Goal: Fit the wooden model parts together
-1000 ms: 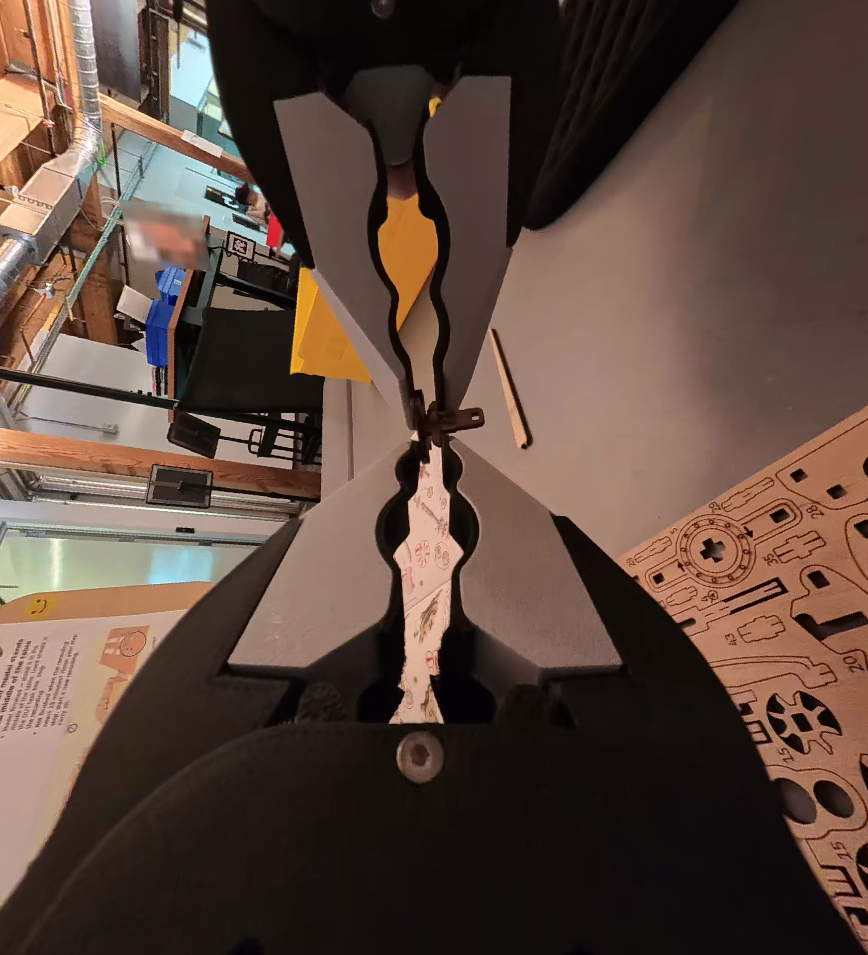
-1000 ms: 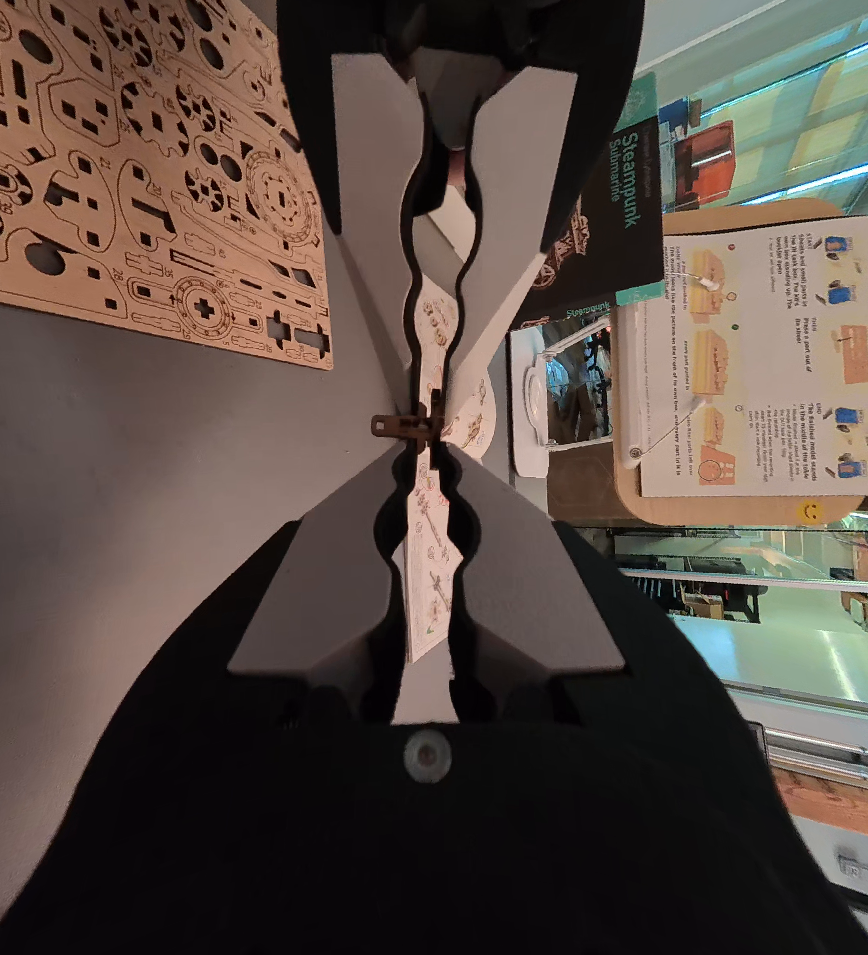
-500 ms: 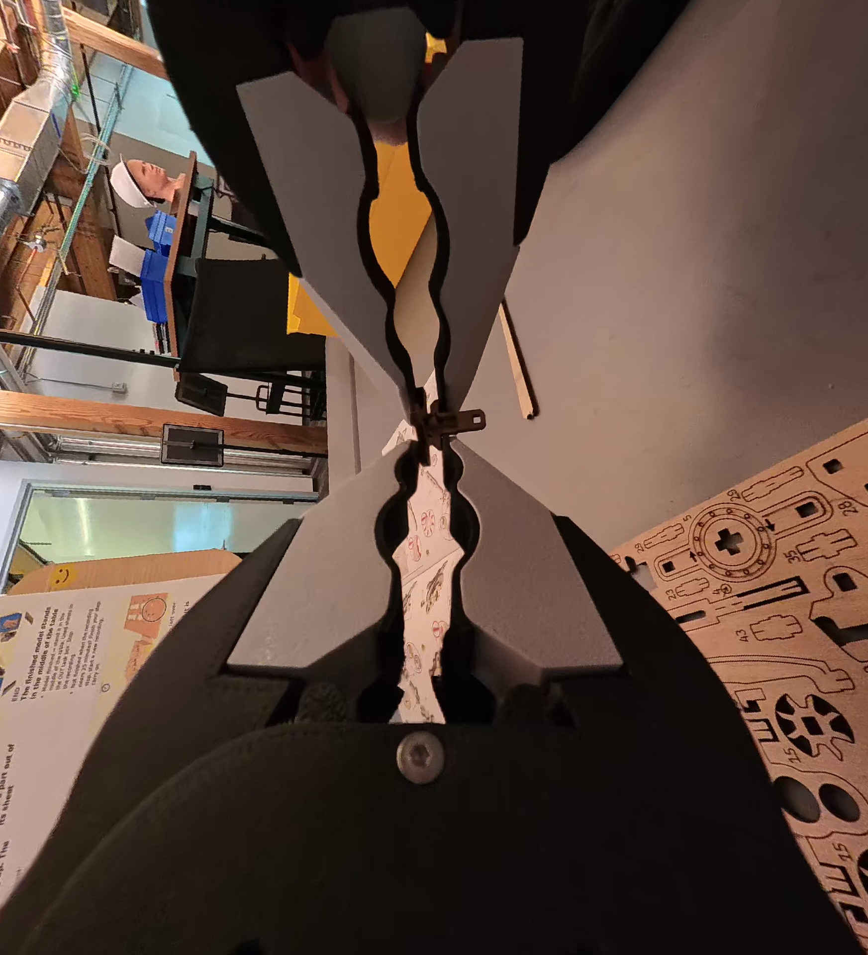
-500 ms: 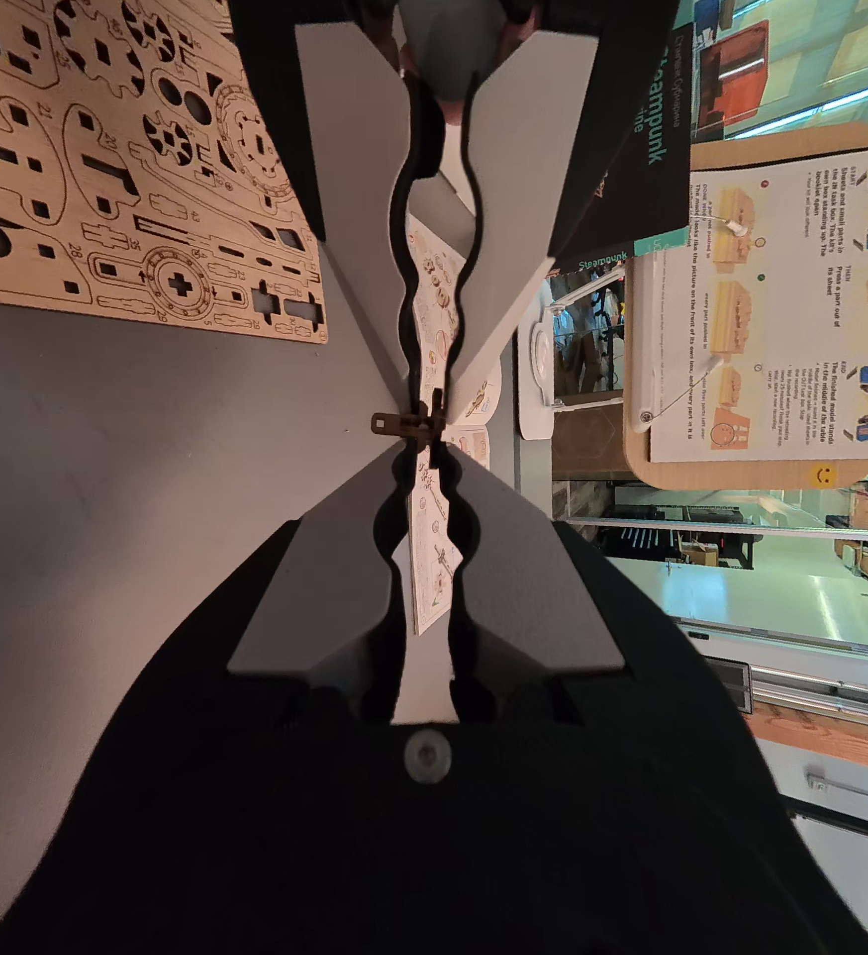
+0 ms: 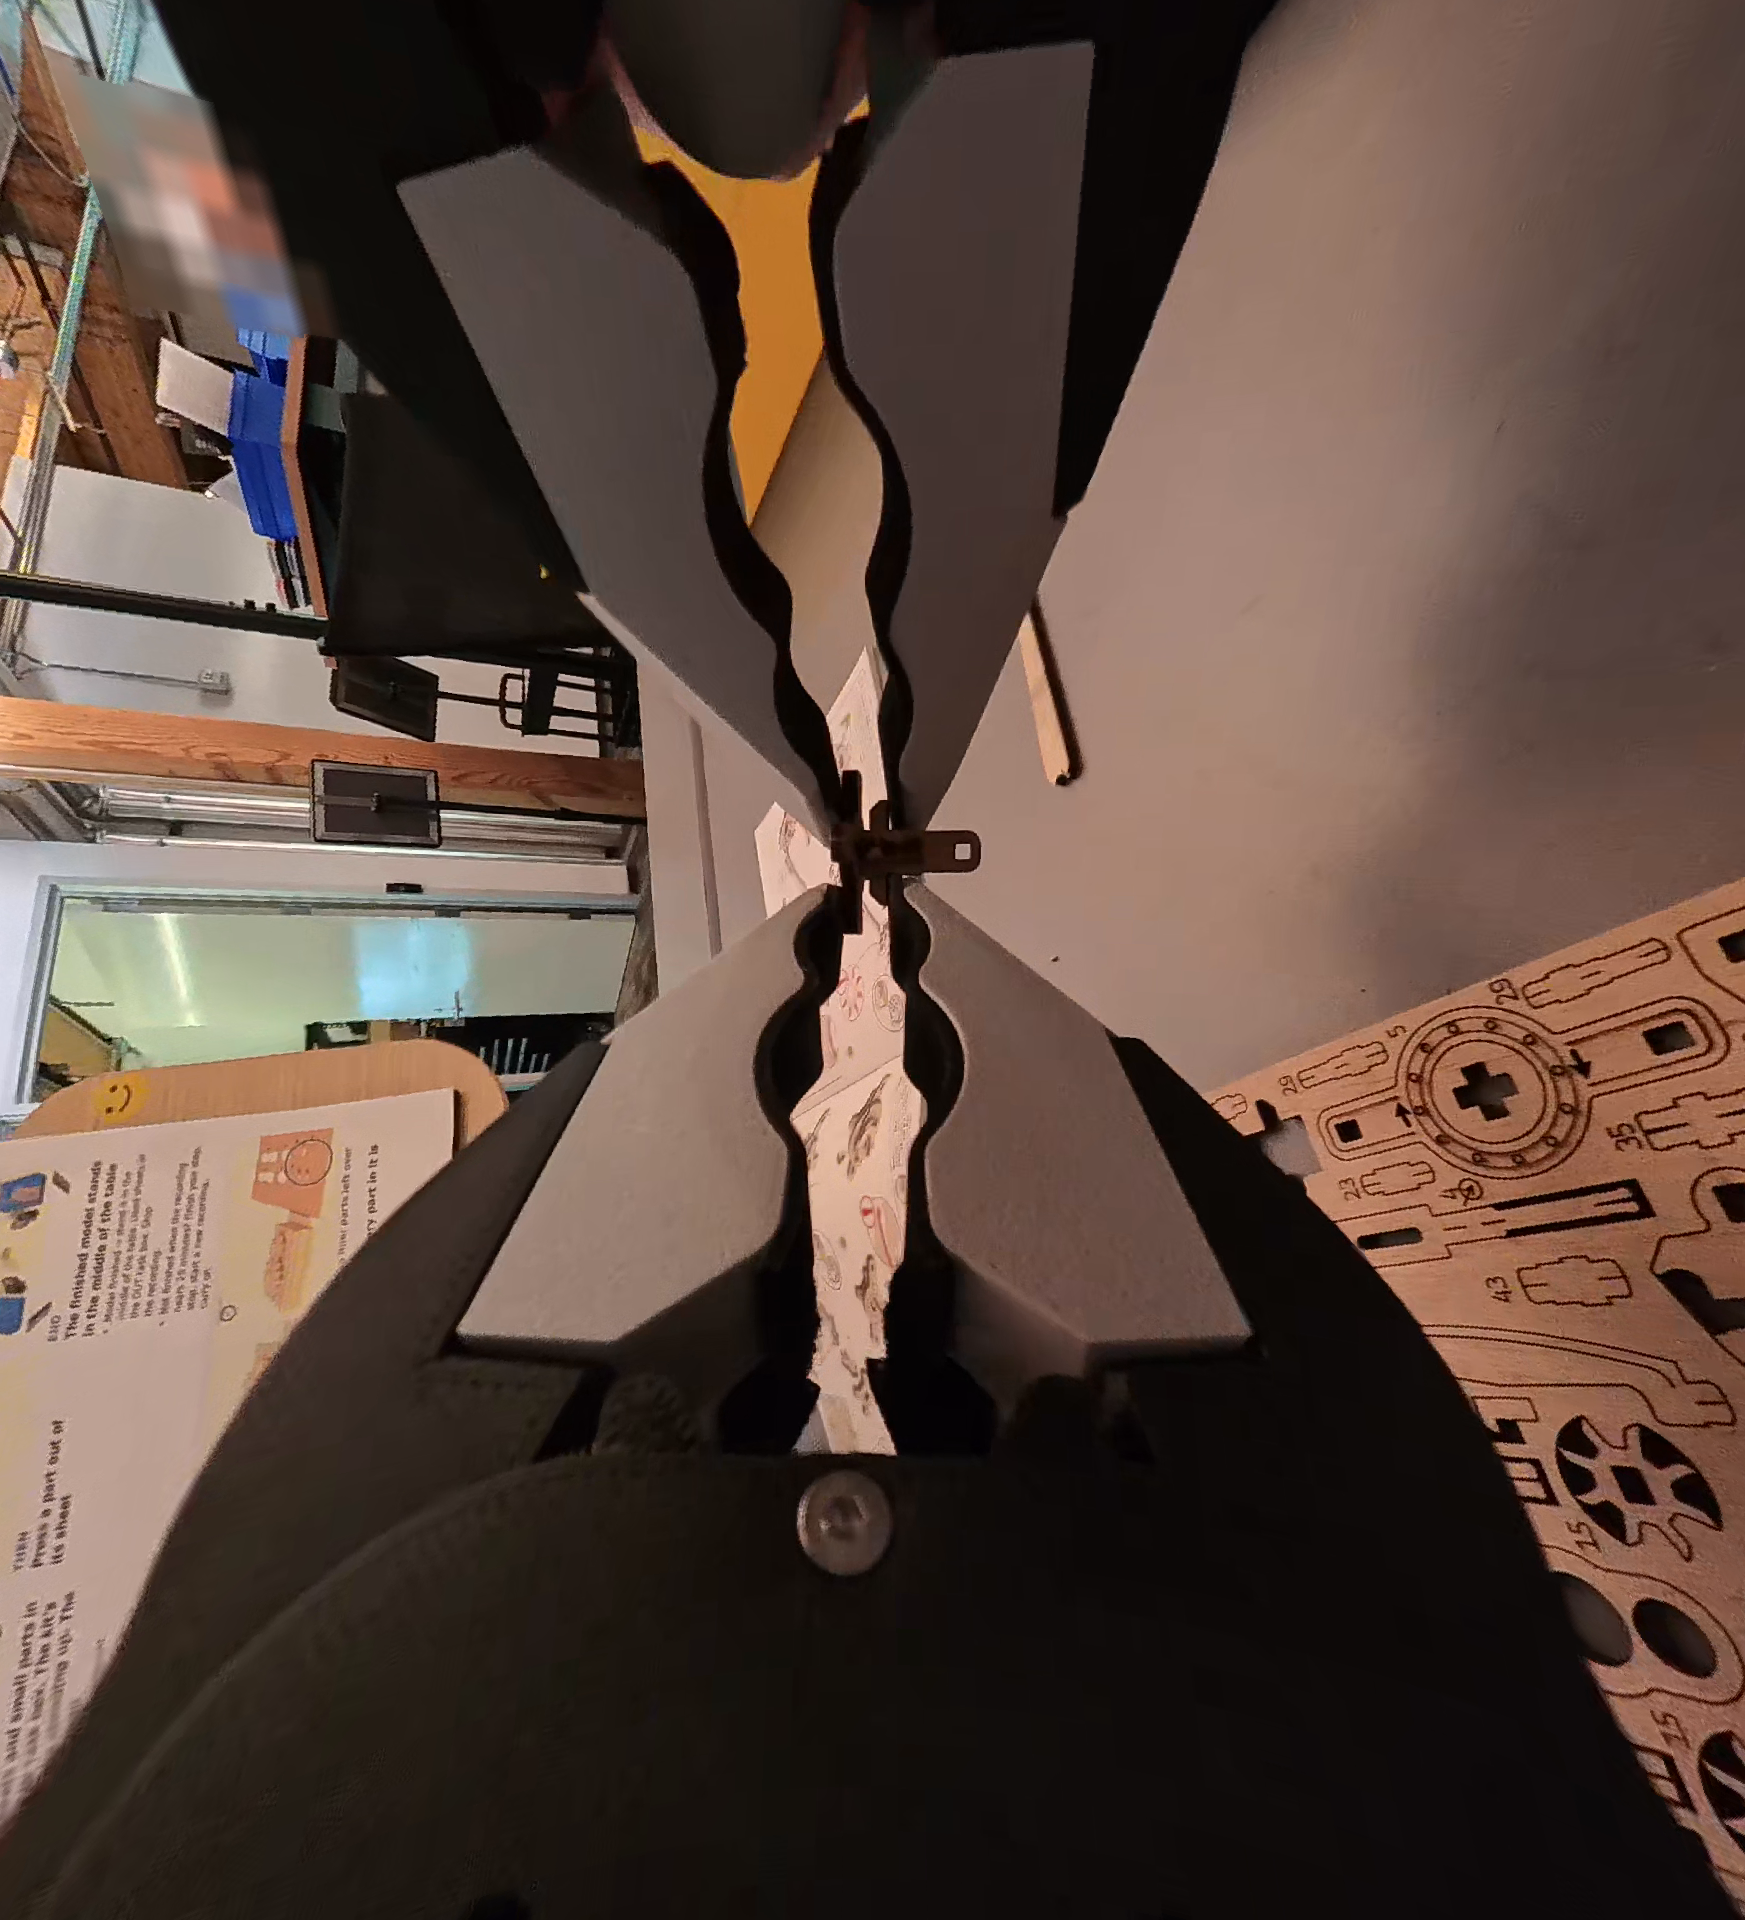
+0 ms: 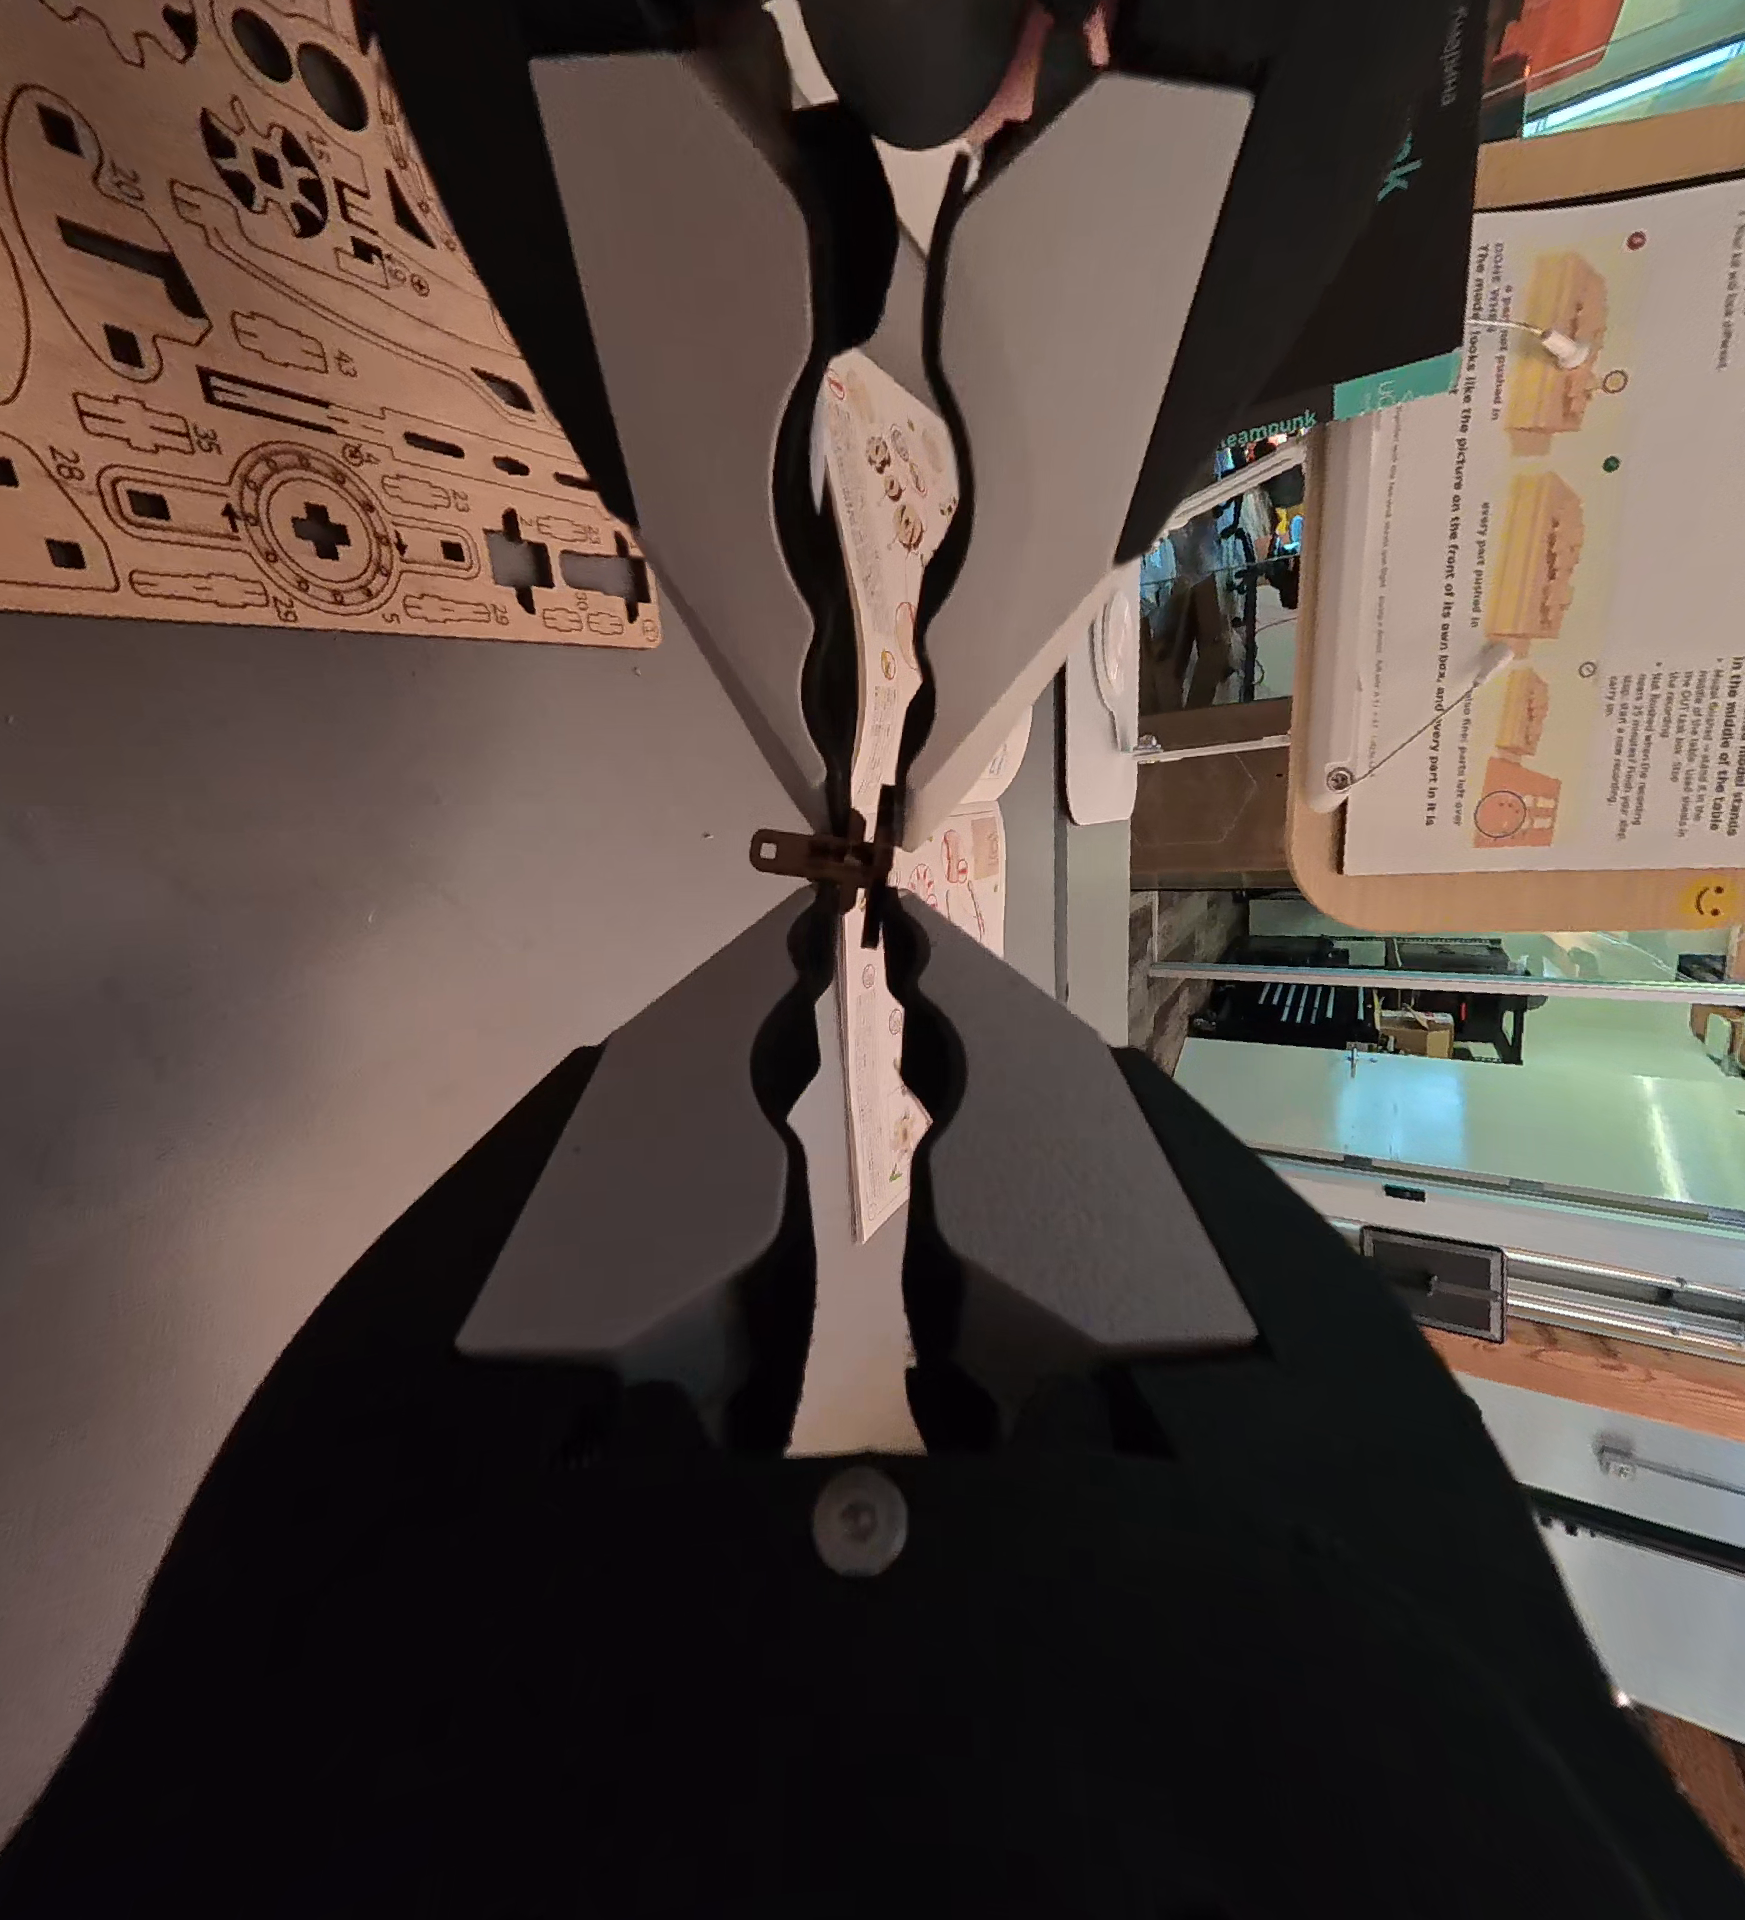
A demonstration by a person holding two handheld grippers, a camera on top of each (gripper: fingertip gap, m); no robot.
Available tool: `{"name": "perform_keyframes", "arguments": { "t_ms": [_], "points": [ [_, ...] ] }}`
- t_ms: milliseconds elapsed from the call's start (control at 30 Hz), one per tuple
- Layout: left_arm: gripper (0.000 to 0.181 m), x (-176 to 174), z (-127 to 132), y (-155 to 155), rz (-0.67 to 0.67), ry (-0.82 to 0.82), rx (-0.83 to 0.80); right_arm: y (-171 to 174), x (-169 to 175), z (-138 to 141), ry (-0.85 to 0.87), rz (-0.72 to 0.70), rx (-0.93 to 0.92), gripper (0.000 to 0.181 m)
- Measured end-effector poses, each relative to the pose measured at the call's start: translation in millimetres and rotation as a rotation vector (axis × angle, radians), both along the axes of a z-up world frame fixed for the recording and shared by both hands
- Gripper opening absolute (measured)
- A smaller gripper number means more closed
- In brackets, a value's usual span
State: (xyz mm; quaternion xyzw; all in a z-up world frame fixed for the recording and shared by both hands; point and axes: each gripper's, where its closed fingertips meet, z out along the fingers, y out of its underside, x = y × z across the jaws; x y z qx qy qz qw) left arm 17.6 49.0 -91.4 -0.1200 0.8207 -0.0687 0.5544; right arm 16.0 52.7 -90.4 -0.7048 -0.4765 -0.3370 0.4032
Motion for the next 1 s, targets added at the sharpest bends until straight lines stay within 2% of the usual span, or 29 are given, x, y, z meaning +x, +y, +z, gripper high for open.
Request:
{"name": "perform_keyframes", "arguments": {
  "t_ms": [400, 700, 1000],
  "points": [
    [0.005, -0.2, 0.7, 1.0, 0.024, 0.007, 0.013, 0.9, 0.2, 1.2, 0.023, -0.02, 0.005, 0.006],
    [0.006, 1.7, 4.9, 4.8, 0.047, -0.018, 0.035, 4.7, 3.9, 4.6, 0.118, -0.06, 0.017, 0.007],
    [0.006, 1.5, 3.1, 3.9, 0.048, -0.014, 0.052, 4.0, 4.1, 2.2, 0.064, -0.049, 0.015, 0.006]
  ]
}}
